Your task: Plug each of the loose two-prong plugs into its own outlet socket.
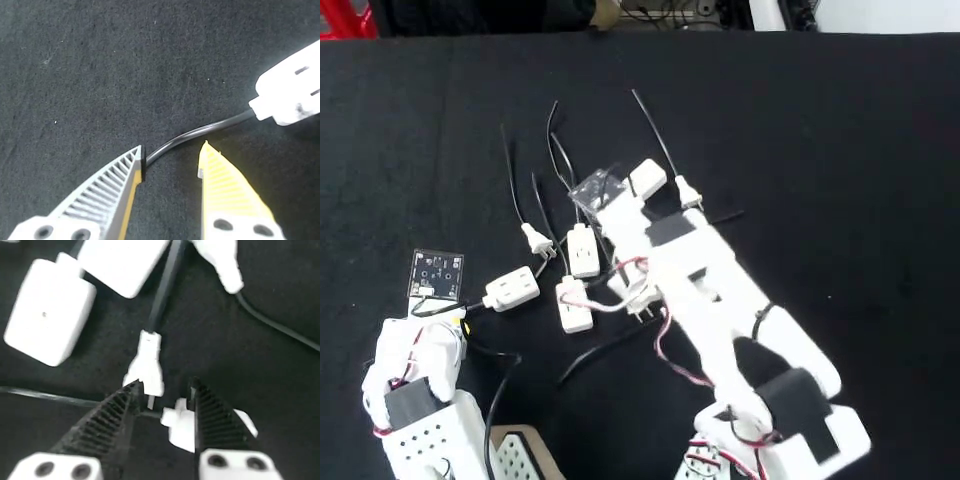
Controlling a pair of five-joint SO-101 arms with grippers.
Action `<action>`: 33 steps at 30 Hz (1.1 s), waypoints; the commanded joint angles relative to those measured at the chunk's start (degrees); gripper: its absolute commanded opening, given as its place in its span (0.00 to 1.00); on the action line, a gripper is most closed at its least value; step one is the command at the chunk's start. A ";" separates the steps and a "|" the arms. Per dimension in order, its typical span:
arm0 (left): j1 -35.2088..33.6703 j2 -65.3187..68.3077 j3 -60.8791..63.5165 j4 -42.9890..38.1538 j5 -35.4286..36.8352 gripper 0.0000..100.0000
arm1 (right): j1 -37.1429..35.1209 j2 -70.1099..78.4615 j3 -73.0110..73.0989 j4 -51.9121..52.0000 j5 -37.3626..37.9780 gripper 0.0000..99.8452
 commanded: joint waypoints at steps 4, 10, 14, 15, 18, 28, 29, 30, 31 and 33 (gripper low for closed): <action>0.31 -0.09 0.92 0.44 -0.44 0.19 | -2.99 2.59 2.07 -8.53 -6.33 0.15; 0.31 -0.09 0.92 0.44 -0.44 0.19 | 1.93 9.89 -5.93 -3.08 -6.33 0.15; 0.31 -0.09 0.92 0.44 -0.44 0.19 | 2.02 13.23 -8.92 -0.35 -5.45 0.15; 0.31 -0.09 0.92 0.44 -0.44 0.19 | 2.02 13.76 -9.45 0.18 -4.75 0.15; 0.31 -0.09 0.92 0.44 -0.44 0.19 | 2.02 14.99 -10.42 1.32 -3.16 0.15; 0.31 -0.09 0.92 0.44 -0.44 0.19 | -1.85 20.00 -12.18 4.04 -1.58 0.15; 0.31 -0.09 0.92 0.44 -0.44 0.19 | -2.11 21.14 -12.97 4.57 -1.58 0.15; 0.31 -0.09 0.92 0.44 -0.44 0.19 | -2.29 22.37 -13.85 5.01 -1.58 0.15; 0.31 -0.09 0.92 0.44 -0.44 0.19 | -2.29 23.60 -14.64 5.45 -1.58 0.15; 0.31 -0.09 0.92 0.44 -0.44 0.19 | -2.29 25.80 -16.40 6.51 -1.58 0.15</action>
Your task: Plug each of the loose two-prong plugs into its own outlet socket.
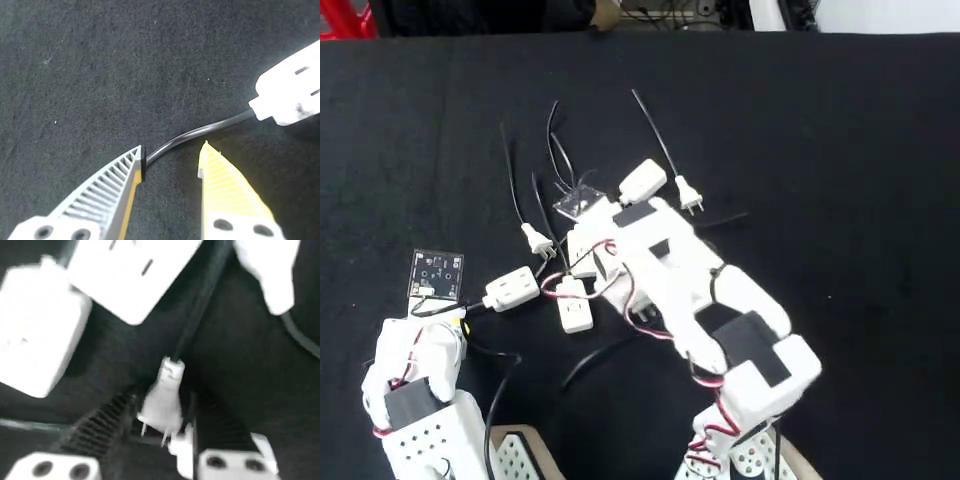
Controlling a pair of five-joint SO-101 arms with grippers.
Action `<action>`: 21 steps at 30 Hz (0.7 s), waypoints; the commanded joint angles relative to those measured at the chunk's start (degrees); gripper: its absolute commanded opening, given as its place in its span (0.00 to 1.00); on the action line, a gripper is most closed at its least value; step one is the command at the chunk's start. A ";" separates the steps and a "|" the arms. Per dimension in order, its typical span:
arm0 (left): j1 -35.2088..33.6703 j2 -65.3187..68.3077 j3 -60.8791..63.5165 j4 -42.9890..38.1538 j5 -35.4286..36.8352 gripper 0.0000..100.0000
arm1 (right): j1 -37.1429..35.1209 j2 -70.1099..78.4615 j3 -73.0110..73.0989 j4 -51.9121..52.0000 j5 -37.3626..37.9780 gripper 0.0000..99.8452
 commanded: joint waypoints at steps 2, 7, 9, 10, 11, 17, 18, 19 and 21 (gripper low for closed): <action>0.31 -0.09 0.92 0.35 -0.44 0.19 | -0.53 4.88 -4.53 3.16 0.44 0.15; 0.31 -0.09 0.92 0.35 -0.44 0.19 | -0.53 5.05 -6.02 3.87 0.53 0.01; 0.31 -0.09 0.92 0.35 -0.44 0.19 | -0.44 5.05 -6.99 5.54 0.53 0.03; 0.31 -0.09 0.92 0.35 -0.44 0.19 | -0.26 5.05 -7.34 6.07 0.53 0.03; 0.31 -0.09 0.92 0.35 -0.44 0.19 | -0.26 5.05 -7.69 6.24 0.53 0.02; 0.31 -0.09 0.92 0.35 -0.44 0.19 | -0.44 0.75 -7.16 3.69 0.97 0.01; 0.31 -0.09 0.92 0.35 -0.44 0.19 | -0.18 -1.10 -6.46 2.29 0.97 0.01; 0.31 -0.09 0.92 0.35 -0.44 0.19 | 0.09 -3.03 -5.76 0.70 1.05 0.01; 0.31 -0.09 0.92 0.35 -0.44 0.19 | 1.41 -6.46 -4.00 -2.29 1.49 0.01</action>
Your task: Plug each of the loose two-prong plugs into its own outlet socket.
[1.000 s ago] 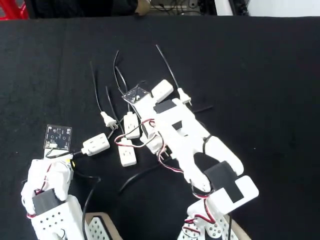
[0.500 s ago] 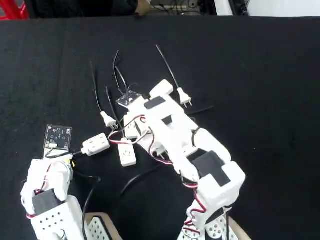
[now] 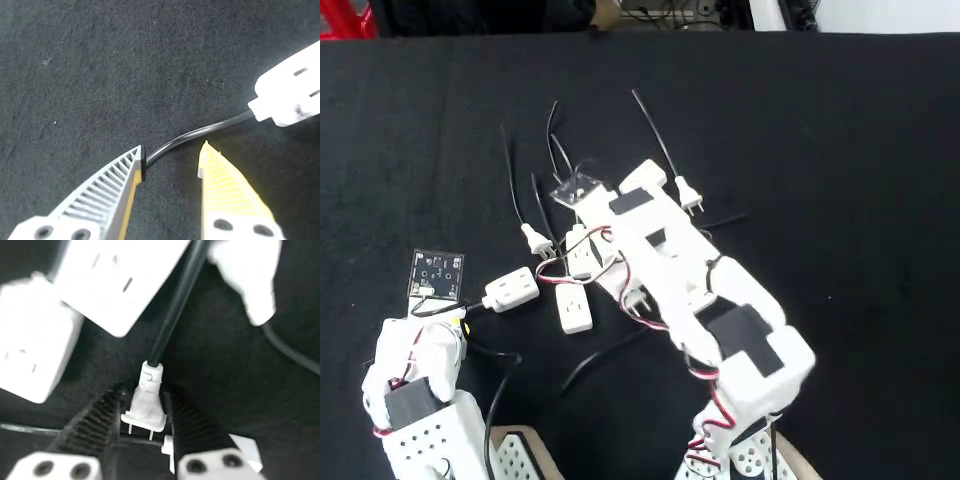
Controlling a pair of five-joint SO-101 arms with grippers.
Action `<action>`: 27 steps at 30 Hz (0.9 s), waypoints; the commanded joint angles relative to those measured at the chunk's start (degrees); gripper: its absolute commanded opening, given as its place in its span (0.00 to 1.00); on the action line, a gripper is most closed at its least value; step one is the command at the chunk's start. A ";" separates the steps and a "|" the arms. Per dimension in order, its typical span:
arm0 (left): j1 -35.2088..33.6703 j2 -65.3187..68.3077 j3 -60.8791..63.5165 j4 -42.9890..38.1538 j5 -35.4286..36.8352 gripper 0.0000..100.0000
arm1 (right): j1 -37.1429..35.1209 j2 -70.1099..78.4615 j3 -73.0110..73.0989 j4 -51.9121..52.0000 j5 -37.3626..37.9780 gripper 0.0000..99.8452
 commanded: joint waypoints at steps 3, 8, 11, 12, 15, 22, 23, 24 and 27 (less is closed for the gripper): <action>0.31 -0.09 0.92 0.35 -0.44 0.19 | 2.99 -9.71 4.09 -10.20 2.90 0.01; 0.31 -0.09 0.92 0.35 -0.44 0.19 | 2.02 -5.67 3.38 -11.96 4.84 0.03; 0.31 -0.09 0.92 0.35 -0.44 0.19 | 1.93 -4.35 2.24 -11.43 2.99 0.14; 0.31 -0.09 0.92 0.35 -0.44 0.19 | 1.93 -4.35 1.89 -10.81 2.73 0.18; 0.31 -0.09 0.92 0.35 -0.44 0.19 | 1.93 -4.35 0.22 -6.42 6.59 0.25; 0.31 -0.09 0.92 0.35 -0.44 0.19 | 5.27 -4.35 -2.68 -2.99 7.65 0.25; 0.31 -0.09 0.92 0.35 -0.44 0.19 | 5.63 -4.35 -2.77 -2.99 7.65 0.25; 0.31 -0.09 0.92 0.35 -0.44 0.19 | 5.98 -4.35 -2.77 -3.16 7.65 0.25; 0.31 -0.09 0.92 0.35 -0.44 0.19 | 6.24 -3.91 -2.68 -3.43 8.44 0.25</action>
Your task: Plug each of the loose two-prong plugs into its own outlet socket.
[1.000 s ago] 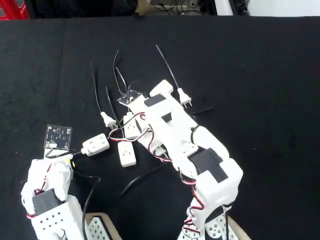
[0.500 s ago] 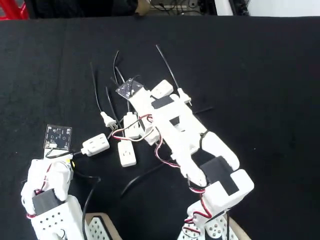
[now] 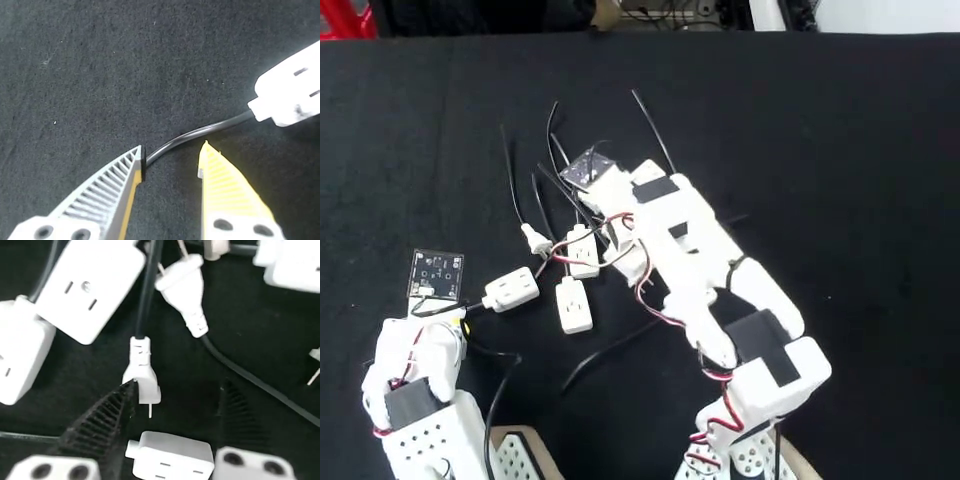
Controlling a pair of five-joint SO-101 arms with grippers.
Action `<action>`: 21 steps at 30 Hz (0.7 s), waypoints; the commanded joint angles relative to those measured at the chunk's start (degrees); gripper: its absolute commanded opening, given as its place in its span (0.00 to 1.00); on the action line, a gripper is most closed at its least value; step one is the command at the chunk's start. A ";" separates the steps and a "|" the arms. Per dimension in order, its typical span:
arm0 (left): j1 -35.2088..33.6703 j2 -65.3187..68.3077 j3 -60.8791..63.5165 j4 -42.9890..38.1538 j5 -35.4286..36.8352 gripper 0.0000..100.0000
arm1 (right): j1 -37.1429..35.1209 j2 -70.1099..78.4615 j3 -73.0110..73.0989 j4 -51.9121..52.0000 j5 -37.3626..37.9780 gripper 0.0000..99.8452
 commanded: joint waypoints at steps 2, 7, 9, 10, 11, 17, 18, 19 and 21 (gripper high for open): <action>0.31 -0.09 0.92 0.35 -0.44 0.19 | 1.49 0.04 -2.33 0.00 2.11 0.25; 0.31 -0.09 0.92 0.35 -0.44 0.19 | 1.14 2.42 -1.63 -1.23 2.29 0.25; 0.31 -0.09 0.92 0.35 -0.44 0.19 | 0.35 3.47 -1.80 -1.05 2.29 0.25; 0.31 -0.09 0.92 0.35 -0.44 0.19 | -0.53 3.91 -1.80 -0.88 2.29 0.25; 0.31 -0.09 0.92 0.35 -0.44 0.19 | -1.32 4.35 -1.71 -0.79 2.29 0.25; 0.31 -0.09 0.92 0.35 -0.44 0.19 | -2.99 4.88 -1.45 -0.79 2.02 0.25; 0.31 -0.09 0.92 0.35 -0.44 0.19 | -2.99 4.88 -1.45 -0.79 1.93 0.25; 0.31 -0.09 0.92 0.35 -0.44 0.19 | -3.08 4.88 -1.45 -0.79 1.93 0.25; 0.31 -0.09 0.92 0.35 -0.44 0.19 | -3.16 4.88 -1.45 -0.79 1.85 0.25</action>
